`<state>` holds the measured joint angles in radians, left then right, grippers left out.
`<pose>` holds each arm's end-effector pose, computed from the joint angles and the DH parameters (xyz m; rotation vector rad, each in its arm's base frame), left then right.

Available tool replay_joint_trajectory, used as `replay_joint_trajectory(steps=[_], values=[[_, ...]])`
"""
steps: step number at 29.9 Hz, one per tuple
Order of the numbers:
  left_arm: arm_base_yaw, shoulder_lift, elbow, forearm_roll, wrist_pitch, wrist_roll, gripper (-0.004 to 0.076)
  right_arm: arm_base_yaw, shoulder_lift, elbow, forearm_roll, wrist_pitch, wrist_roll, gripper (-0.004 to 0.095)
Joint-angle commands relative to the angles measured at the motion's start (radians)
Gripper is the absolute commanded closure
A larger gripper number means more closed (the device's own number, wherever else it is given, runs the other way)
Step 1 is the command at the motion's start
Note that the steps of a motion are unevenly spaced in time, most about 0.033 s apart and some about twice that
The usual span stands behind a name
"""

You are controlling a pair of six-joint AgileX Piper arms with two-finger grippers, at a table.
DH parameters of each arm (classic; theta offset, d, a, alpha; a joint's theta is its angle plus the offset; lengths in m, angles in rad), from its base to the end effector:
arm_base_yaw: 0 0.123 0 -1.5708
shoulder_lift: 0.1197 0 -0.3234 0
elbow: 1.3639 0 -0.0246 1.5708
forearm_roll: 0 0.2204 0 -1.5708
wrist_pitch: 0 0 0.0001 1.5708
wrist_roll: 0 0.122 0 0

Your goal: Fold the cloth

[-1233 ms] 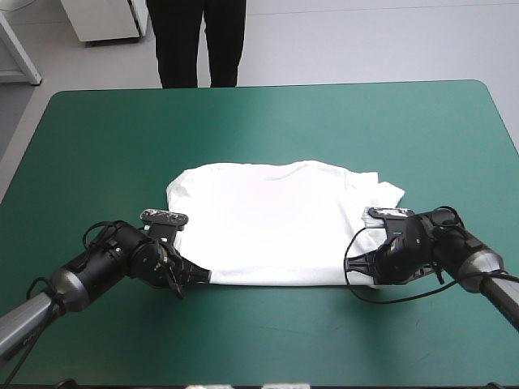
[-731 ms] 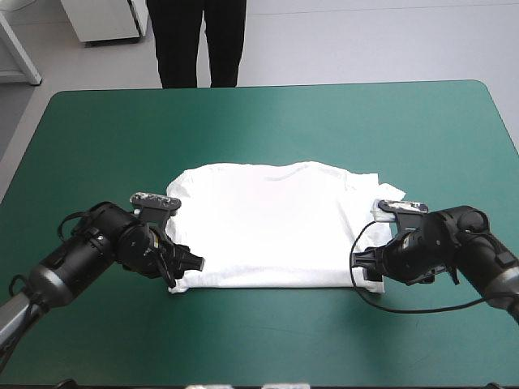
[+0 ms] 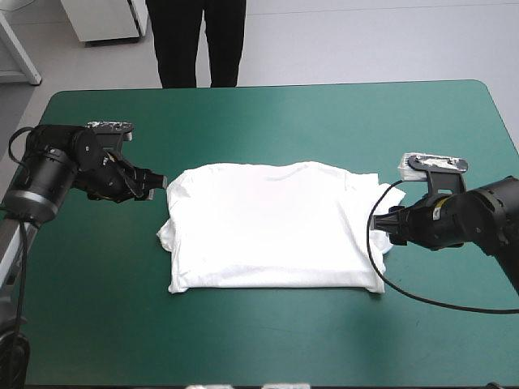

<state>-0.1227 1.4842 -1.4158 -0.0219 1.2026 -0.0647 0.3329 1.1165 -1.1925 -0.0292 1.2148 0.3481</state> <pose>0.2742 -0.0363 0.3620 0.0746 2.7562 -0.0807 0.1596 0.0516 0.3826 0.0162 2.6355 0.1964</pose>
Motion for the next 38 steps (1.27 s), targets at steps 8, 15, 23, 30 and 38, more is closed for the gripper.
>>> replay_joint_trajectory(steps=[8,15,23,30,38], values=[[-0.005,0.168,-0.037,-0.042,-0.141,0.036,0.0266,0.001,0.002,-0.033,-0.029,-0.034,0.017,0.0331],[-0.005,0.269,-0.037,-0.059,-0.208,0.036,0.0267,0.001,0.017,-0.033,-0.048,-0.031,0.041,0.0331],[-0.005,0.369,-0.037,-0.081,-0.272,0.045,0.0270,0.001,0.023,-0.033,-0.048,-0.031,0.041,0.0332],[-0.027,0.416,-0.037,-0.105,-0.281,0.065,0.0570,0.001,0.023,-0.033,-0.048,-0.023,0.041,0.0332],[-0.063,0.367,-0.071,-0.031,-0.260,0.065,0.0733,0.001,0.023,-0.033,-0.058,-0.005,0.041,0.0331]])
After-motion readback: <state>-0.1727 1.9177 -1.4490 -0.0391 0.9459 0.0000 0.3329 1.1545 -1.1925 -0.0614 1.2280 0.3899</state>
